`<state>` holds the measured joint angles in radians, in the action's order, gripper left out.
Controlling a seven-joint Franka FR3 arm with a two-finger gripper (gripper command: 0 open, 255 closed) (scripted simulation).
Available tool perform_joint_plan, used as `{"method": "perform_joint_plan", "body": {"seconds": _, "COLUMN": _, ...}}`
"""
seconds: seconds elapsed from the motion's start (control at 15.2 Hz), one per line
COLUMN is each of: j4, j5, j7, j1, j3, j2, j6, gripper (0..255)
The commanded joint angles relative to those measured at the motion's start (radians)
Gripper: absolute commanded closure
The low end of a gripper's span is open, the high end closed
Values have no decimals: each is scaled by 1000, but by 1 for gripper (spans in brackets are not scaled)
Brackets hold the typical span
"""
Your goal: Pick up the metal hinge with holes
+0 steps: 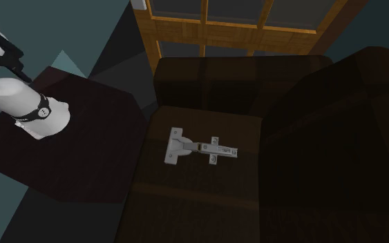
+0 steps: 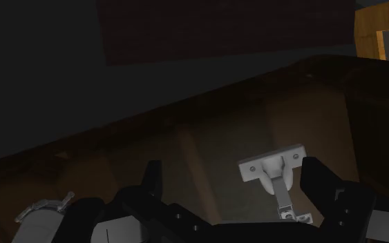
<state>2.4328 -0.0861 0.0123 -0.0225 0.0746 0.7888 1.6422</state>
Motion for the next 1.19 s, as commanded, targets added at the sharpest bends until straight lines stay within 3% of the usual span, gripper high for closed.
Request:
{"method": "perform_joint_plan", "body": {"seconds": 0.0, "j4": 0, "j5": 0, "j7": 0, "j1": 0, "j3": 0, "j2": 0, "j6": 0, "gripper": 0}}
{"method": "perform_joint_plan", "body": {"seconds": 0.53, "j4": 43, "j5": 31, "j7": -2, "j1": 44, "j3": -5, "j2": -230, "j6": 265, "gripper": 0}}
{"method": "perform_joint_plan", "body": {"seconds": 1.12, "j4": -14, "j5": 77, "j7": -22, "j1": 92, "j3": -16, "j2": -555, "j6": 524, "gripper": 0}}
